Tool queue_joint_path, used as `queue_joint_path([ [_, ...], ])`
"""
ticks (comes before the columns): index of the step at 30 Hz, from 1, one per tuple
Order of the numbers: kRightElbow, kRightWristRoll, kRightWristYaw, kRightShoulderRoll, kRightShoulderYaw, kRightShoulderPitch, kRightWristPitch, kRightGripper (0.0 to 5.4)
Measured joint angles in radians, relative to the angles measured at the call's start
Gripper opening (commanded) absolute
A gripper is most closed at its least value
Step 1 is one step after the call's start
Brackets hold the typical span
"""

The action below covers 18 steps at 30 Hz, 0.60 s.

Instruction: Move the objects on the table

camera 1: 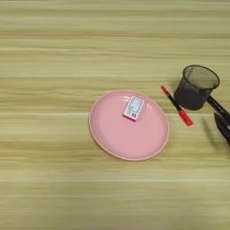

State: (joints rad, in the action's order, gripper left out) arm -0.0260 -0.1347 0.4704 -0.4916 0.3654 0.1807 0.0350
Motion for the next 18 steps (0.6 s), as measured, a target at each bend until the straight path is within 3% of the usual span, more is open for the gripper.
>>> queue_joint_path([
  [10,-0.159,-0.039,0.076,0.017,-0.045,0.085,0.047,5.38],
  [18,-0.269,-0.129,0.172,0.018,-0.074,0.138,0.135,5.38],
])
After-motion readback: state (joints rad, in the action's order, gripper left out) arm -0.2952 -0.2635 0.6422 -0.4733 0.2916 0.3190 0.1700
